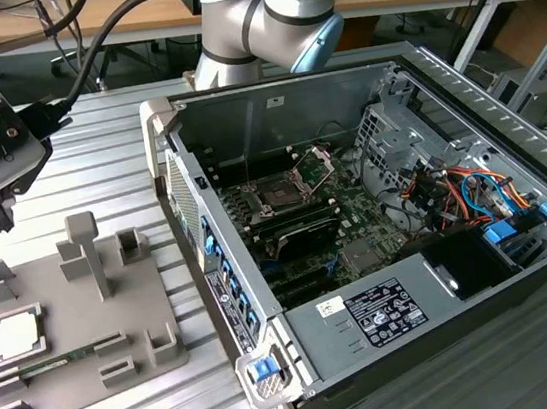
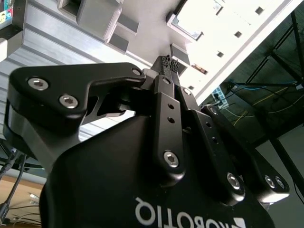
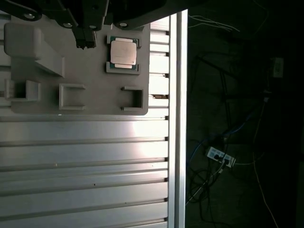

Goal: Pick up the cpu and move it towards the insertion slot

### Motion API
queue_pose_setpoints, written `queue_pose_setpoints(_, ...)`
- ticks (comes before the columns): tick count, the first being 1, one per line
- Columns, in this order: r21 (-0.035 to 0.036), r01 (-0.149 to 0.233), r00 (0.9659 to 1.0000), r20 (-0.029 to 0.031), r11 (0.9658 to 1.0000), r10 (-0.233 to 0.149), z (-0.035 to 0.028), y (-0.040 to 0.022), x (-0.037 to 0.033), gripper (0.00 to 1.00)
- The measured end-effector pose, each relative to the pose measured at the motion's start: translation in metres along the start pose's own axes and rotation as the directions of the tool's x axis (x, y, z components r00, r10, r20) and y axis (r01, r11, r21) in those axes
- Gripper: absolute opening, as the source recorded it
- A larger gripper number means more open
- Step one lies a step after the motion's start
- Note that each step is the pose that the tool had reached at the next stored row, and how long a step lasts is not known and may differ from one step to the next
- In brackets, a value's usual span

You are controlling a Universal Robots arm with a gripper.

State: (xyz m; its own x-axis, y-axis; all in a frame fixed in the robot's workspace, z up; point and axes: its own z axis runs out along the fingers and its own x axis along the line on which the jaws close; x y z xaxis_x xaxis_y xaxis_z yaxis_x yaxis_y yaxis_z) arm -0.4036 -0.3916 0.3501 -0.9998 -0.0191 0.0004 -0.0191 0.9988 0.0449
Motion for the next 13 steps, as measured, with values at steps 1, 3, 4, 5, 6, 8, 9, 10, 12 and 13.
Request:
queue_pose_setpoints(1, 0.0, 0.0, 1.0, 0.0, 1.0, 0.0, 0.0003, 0.0, 0.0, 0.11)
queue_pose_setpoints(3, -0.0001, 0.0, 1.0, 0.0, 1.0, 0.0, 0.0012, 0.0, 0.0, 0.11)
queue_pose_setpoints(4, -0.0001, 0.0, 1.0, 0.0, 1.0, 0.0, 0.0015, -0.0001, 0.0, 0.11)
queue_pose_setpoints(5, 0.0, 0.0, 1.0, 0.0, 1.0, 0.0, 0.0018, -0.0001, 0.0, 0.11)
queue_pose_setpoints(6, -0.0001, 0.0, 1.0, 0.0, 1.0, 0.0, 0.002, -0.0001, 0.0, 0.11)
queue_pose_setpoints(8, 0.0, 0.0, 1.0, 0.0, 1.0, 0.0, 0.0026, -0.0001, 0.0, 0.11)
queue_pose_setpoints(9, 0.0, 0.0, 1.0, 0.0, 1.0, 0.0, 0.0028, -0.0001, 0.0, 0.11)
queue_pose_setpoints(10, 0.0, 0.0, 1.0, 0.0, 1.0, 0.0, 0.0032, -0.0002, 0.0, 0.11)
queue_pose_setpoints(12, -0.0001, 0.0, 1.0, 0.0, 1.0, 0.0, 0.0037, -0.0002, 0.0, 0.11)
queue_pose_setpoints(13, 0.0, 0.0, 1.0, 0.0, 1.0, 0.0, 0.004, -0.0002, 0.0, 0.11)
